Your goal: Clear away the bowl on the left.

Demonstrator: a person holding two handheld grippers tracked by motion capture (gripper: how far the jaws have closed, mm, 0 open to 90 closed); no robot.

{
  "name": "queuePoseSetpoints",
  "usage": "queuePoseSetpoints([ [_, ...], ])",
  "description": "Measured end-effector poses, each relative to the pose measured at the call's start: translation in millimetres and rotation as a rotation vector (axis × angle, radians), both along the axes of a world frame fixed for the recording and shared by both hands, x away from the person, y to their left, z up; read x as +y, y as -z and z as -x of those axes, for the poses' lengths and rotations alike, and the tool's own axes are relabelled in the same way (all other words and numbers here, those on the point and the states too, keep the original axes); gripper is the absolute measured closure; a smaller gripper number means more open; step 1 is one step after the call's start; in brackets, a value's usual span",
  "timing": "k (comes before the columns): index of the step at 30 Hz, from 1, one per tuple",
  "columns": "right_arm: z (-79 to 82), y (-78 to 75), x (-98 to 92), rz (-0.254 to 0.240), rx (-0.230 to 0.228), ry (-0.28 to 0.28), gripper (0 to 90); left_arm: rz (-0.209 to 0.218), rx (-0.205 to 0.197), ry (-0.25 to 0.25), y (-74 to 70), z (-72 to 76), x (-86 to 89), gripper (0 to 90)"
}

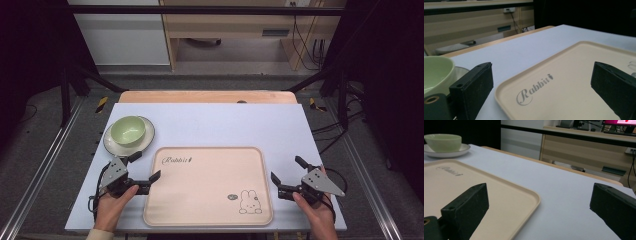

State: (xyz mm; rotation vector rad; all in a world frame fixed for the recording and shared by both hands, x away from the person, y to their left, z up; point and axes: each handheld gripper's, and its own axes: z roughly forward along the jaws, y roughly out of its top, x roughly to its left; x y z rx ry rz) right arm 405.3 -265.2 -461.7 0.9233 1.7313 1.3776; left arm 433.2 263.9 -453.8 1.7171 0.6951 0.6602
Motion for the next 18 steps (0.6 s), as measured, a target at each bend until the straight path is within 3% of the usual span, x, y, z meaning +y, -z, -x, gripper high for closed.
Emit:
queuePoseSetpoints([
  [2, 0.3, -0.5, 1.4, 0.032, -0.010, 0.014, 3.6, -0.013, 0.002, -0.012, 0.7, 0.3, 0.0, 4.5],
  [8, 2.0, -1.3, 2.9, 0.018, -0.026, 0.010, 3.3, -0.009, -0.010, -0.022, 0.2, 1.5, -0.1, 4.6],
  [18, 0.7, -0.6, 2.3, -0.005, -0.015, 0.015, 3.4, -0.006, 0.054, -0.040, 0.7, 0.6, 3.4, 5.8],
])
